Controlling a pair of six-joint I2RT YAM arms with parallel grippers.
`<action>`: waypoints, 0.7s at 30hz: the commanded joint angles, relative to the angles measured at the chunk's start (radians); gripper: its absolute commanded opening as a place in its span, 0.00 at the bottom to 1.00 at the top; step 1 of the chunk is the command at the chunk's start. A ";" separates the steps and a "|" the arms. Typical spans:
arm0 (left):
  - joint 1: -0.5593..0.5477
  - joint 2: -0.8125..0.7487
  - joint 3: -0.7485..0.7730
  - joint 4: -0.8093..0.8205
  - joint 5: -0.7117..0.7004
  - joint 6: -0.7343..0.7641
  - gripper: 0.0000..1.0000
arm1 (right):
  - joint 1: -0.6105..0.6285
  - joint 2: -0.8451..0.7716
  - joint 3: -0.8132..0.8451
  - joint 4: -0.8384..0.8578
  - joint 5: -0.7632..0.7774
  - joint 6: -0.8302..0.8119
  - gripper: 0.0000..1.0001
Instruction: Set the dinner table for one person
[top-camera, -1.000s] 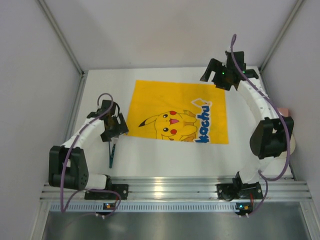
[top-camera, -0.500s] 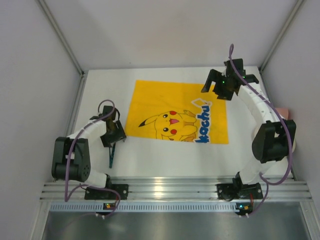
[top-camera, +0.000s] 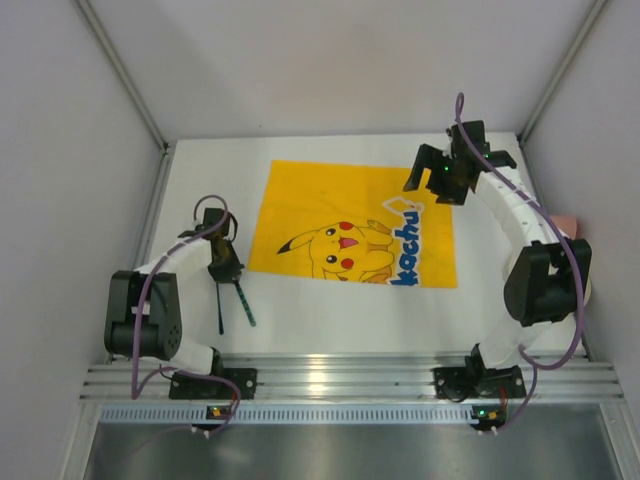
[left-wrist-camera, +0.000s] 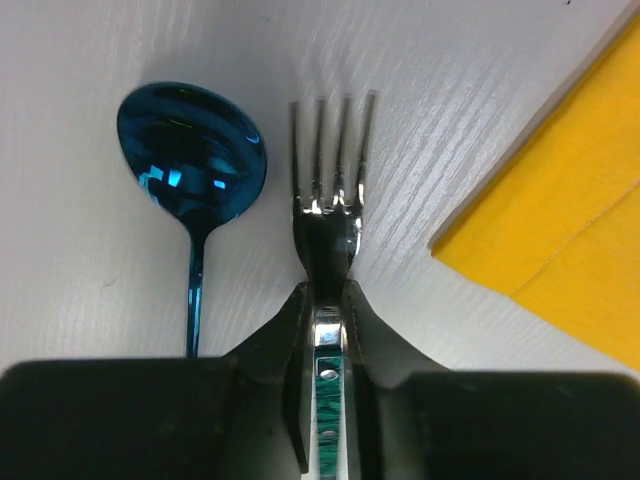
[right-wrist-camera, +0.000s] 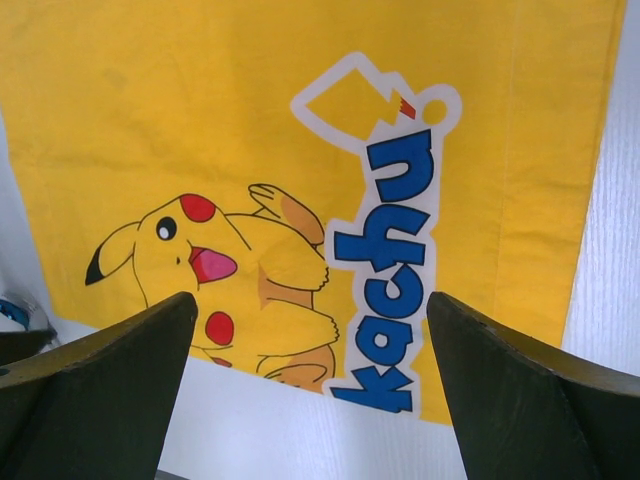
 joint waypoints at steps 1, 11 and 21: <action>0.003 0.055 -0.025 0.051 0.032 -0.005 0.13 | -0.002 -0.038 -0.002 0.008 0.018 -0.020 1.00; 0.000 -0.041 0.267 -0.156 -0.060 0.158 0.00 | -0.002 -0.044 -0.001 0.014 0.024 -0.025 1.00; -0.096 0.276 0.665 -0.015 0.162 0.302 0.00 | -0.005 -0.053 -0.013 0.005 0.040 -0.026 1.00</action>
